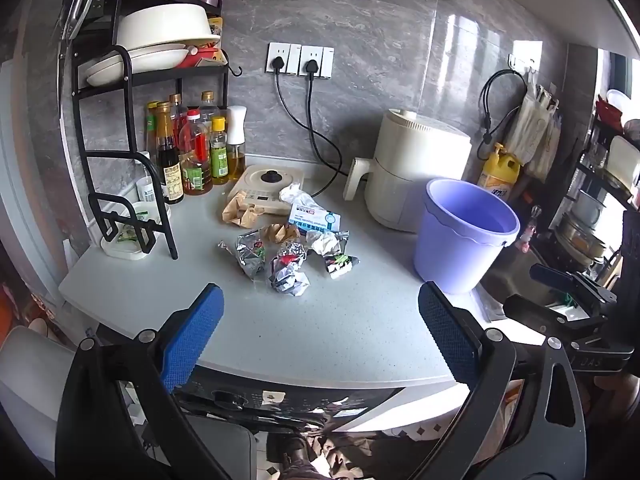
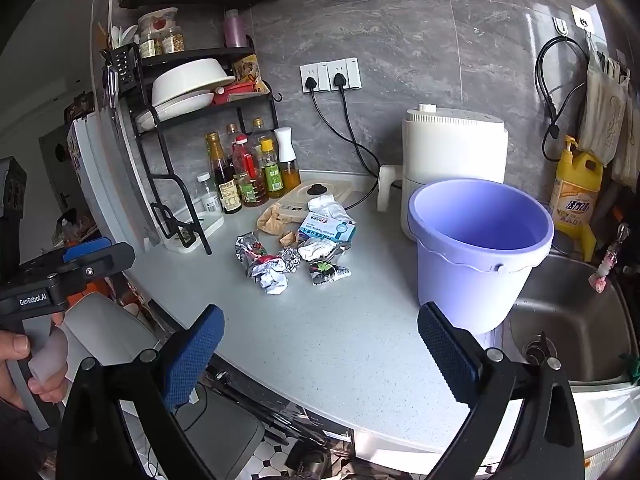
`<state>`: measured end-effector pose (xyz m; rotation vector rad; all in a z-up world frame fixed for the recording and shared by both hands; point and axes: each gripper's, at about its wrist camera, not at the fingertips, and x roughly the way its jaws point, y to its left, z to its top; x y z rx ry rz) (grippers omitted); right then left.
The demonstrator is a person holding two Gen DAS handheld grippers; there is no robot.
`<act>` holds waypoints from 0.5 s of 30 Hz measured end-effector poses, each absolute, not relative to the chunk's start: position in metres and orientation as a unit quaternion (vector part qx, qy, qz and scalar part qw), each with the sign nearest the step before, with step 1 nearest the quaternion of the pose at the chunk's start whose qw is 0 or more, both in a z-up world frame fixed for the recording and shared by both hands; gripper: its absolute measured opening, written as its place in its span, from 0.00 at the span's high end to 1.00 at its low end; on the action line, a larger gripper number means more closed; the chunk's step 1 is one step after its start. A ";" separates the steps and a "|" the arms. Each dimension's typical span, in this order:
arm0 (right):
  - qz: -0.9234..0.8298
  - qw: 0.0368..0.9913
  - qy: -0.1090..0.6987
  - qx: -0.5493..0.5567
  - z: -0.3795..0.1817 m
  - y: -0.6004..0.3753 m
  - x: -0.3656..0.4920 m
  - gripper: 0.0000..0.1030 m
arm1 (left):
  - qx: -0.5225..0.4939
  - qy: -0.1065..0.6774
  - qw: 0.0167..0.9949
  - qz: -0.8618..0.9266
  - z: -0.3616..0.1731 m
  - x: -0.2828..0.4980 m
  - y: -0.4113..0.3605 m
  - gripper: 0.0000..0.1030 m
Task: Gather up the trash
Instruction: 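Move the right tool toward the pile of foil snack wrappers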
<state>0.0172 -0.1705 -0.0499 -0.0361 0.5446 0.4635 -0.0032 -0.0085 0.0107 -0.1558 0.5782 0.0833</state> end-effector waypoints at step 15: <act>0.240 0.932 0.272 -0.015 -0.053 -0.180 0.014 0.08 | -0.086 0.288 0.952 0.060 0.013 -0.024 -0.012 0.06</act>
